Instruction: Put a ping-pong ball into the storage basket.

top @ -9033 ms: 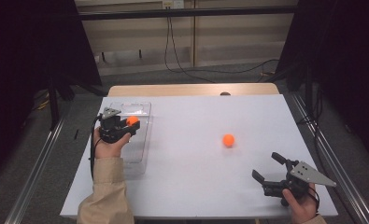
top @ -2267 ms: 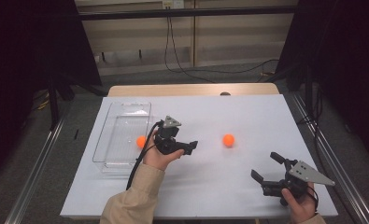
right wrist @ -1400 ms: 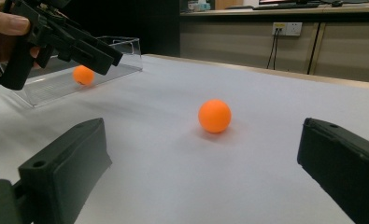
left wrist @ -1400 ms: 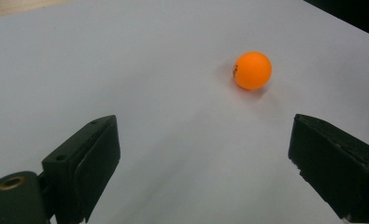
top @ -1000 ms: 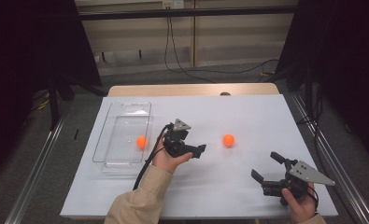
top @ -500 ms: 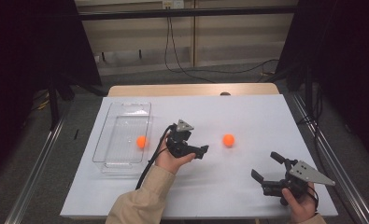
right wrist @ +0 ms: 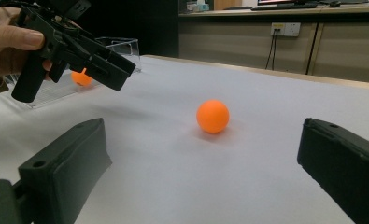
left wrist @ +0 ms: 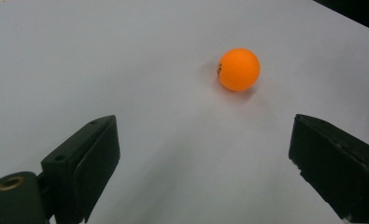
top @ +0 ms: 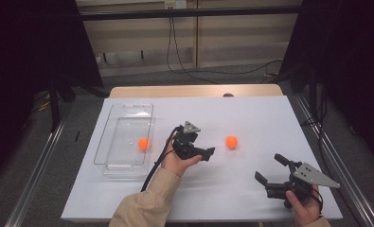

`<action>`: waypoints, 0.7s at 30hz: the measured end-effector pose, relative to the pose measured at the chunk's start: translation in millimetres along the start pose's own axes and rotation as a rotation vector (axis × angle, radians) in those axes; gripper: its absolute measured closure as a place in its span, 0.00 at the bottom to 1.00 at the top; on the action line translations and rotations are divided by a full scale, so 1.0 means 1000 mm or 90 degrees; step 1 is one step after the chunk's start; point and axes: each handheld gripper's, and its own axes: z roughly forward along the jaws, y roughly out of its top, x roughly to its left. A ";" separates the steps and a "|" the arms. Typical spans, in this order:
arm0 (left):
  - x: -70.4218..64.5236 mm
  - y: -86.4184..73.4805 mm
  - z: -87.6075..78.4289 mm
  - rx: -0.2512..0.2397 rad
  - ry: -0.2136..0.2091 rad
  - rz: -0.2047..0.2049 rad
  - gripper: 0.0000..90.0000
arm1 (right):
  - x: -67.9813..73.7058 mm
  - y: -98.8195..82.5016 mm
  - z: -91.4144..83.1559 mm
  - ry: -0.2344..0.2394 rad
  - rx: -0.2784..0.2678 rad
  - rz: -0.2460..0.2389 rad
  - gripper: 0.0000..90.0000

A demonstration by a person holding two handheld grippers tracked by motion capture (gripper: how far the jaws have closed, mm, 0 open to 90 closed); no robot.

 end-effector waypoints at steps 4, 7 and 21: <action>-0.001 0.001 0.002 -0.002 0.000 0.002 0.10 | 0.000 0.000 0.000 0.000 0.000 0.000 0.01; -0.001 0.002 0.003 -0.003 0.000 0.001 0.10 | 0.000 0.000 0.000 0.000 0.000 0.000 0.01; -0.003 0.004 0.009 -0.004 0.008 0.017 0.10 | 0.000 0.000 0.000 0.000 0.000 -0.001 0.01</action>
